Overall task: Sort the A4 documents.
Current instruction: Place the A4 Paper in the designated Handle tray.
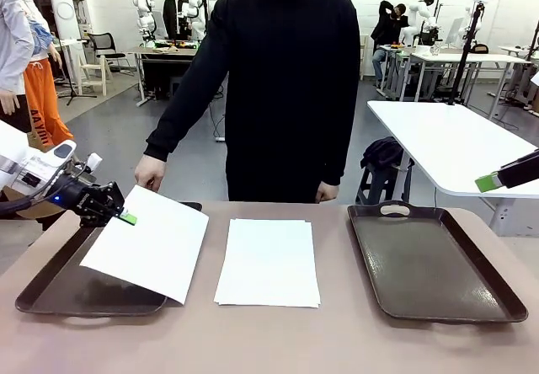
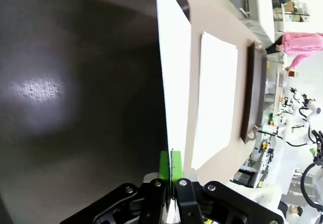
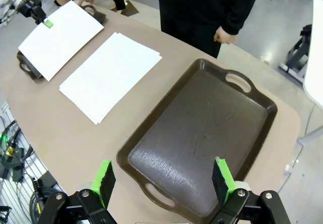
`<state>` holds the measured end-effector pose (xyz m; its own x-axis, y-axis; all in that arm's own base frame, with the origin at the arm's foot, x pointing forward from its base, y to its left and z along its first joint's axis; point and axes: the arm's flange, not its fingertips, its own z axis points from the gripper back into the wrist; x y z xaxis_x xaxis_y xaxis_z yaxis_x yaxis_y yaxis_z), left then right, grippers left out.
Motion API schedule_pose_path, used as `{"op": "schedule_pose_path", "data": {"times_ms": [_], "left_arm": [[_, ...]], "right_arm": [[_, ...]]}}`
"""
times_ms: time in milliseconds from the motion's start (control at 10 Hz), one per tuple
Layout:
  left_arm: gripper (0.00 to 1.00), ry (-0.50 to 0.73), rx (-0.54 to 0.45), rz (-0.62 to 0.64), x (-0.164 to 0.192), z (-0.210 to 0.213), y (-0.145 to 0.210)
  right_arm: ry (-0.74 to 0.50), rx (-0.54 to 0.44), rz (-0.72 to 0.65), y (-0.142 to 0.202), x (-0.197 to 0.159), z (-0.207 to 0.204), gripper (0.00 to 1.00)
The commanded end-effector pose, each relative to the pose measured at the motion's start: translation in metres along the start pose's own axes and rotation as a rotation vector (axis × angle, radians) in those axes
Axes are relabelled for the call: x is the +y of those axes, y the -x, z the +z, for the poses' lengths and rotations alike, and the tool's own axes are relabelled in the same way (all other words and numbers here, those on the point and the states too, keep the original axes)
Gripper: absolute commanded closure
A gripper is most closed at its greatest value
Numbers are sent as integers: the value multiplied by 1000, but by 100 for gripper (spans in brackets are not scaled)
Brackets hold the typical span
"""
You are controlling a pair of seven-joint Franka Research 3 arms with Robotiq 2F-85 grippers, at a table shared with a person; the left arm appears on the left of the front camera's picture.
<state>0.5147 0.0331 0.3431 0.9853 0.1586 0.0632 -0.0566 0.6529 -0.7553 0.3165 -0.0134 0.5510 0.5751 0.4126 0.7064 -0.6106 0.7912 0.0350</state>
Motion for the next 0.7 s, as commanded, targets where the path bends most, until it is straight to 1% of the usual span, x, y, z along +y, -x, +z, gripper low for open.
{"op": "schedule_pose_path", "data": {"times_ms": [0, 200, 300, 600], "left_arm": [[99, -62, -15, -4, 4, 15, -13], [99, -81, -27, 20, 15, 29, -23], [99, -93, -13, 32, 19, 31, -26], [99, -124, 31, 21, 25, 23, -33]], "right_arm": [[-1, 1, -7, 0, 0, -1, 0], [-1, 1, -7, 0, 0, -1, 0], [-1, 1, -7, 0, 0, -1, 0], [-1, 1, -7, 0, 0, -1, 0]]}}
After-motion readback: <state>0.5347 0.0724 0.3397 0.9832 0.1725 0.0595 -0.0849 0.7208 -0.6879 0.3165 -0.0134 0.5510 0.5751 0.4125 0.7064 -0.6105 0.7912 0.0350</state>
